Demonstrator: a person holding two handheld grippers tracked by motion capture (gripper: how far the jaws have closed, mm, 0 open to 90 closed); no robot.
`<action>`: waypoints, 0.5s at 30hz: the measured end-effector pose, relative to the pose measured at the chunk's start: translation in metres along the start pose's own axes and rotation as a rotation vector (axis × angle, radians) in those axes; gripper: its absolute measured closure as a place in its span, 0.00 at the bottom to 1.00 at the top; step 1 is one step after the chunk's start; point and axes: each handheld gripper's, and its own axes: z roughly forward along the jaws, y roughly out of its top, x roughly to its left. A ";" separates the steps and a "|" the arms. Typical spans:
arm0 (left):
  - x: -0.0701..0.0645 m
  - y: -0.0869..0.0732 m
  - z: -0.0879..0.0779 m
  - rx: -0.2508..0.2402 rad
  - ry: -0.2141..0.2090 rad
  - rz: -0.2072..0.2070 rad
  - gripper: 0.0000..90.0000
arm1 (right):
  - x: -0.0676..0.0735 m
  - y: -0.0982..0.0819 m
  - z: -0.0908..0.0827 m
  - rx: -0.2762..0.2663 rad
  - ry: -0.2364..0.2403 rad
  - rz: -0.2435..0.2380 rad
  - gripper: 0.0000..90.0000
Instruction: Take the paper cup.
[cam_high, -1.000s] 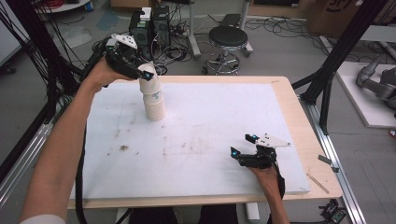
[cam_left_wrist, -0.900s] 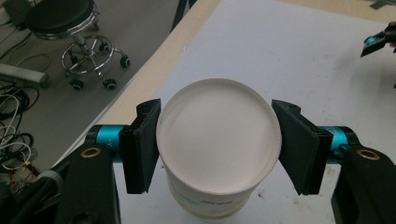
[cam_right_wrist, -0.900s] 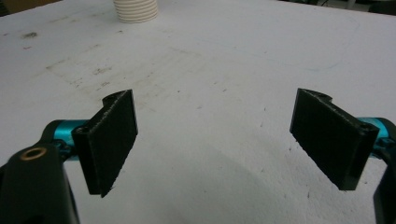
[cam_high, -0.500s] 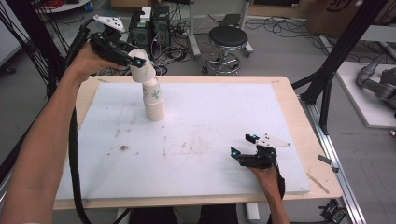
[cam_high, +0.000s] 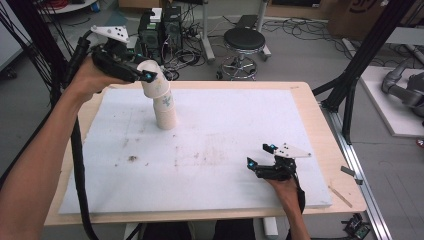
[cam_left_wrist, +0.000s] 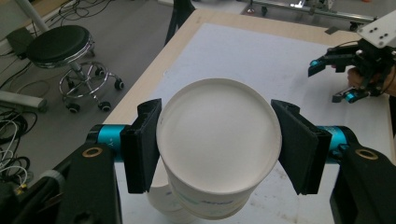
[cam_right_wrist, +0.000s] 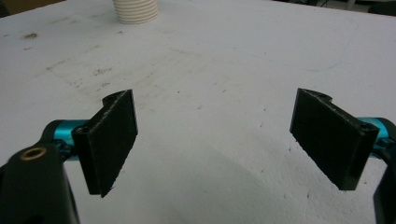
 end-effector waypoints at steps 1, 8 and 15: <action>-0.004 0.000 -0.001 -0.003 -0.002 0.004 0.41 | 0.000 0.000 0.000 -0.004 -0.001 0.000 0.17; -0.039 -0.006 -0.005 -0.095 -0.051 0.042 0.41 | -0.001 0.000 0.000 -0.003 0.002 0.007 0.17; -0.062 -0.020 -0.004 -0.185 -0.100 0.042 0.41 | -0.001 0.000 0.000 0.007 0.012 0.016 0.17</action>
